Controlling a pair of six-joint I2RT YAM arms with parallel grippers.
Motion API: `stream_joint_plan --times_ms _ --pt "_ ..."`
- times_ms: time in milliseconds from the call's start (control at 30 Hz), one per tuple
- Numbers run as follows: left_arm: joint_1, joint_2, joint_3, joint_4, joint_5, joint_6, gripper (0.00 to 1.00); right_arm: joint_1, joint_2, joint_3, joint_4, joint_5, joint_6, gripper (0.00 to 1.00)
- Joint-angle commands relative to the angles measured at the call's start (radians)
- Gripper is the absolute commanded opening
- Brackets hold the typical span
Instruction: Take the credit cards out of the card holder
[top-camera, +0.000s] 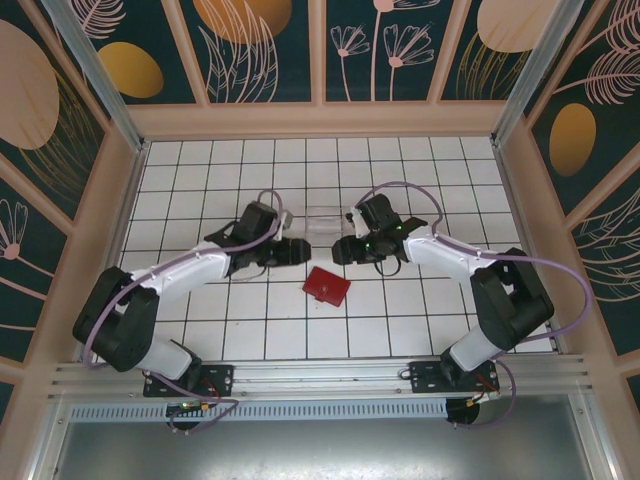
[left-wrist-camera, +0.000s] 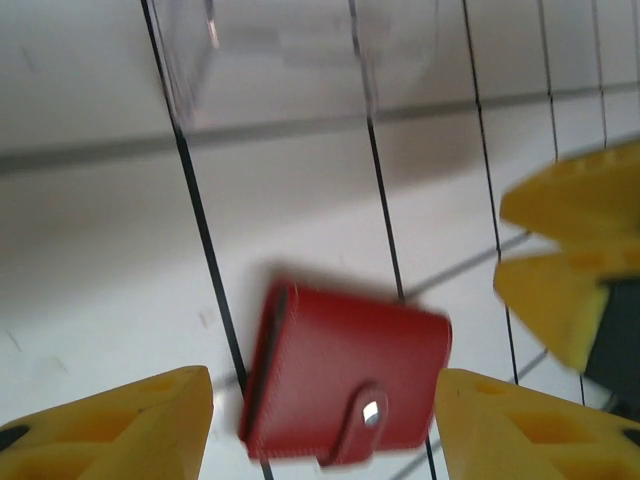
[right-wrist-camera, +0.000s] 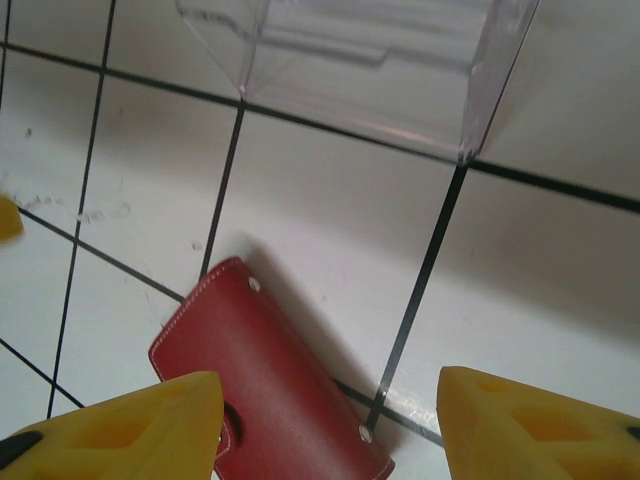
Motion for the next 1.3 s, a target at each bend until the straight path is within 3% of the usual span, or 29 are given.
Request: stream_joint_plan --times_ms 0,233,500,1000,1267 --pt "-0.063 -0.059 -0.079 0.009 -0.001 -0.112 0.61 0.015 0.026 -0.015 0.046 -0.045 -0.002 0.58" --pt "-0.151 -0.034 -0.173 0.182 0.024 -0.228 0.61 0.024 0.080 -0.025 0.079 -0.062 -0.017 0.56" --pt "-0.158 0.023 -0.205 0.299 0.004 -0.267 0.58 0.026 0.122 -0.067 0.119 -0.103 -0.023 0.54" --pt "-0.158 0.075 -0.173 0.225 -0.078 -0.224 0.53 0.096 0.042 -0.200 0.173 -0.117 0.083 0.45" --pt "-0.158 0.187 -0.075 0.239 -0.032 -0.162 0.48 0.144 -0.095 -0.305 0.178 -0.080 0.211 0.44"
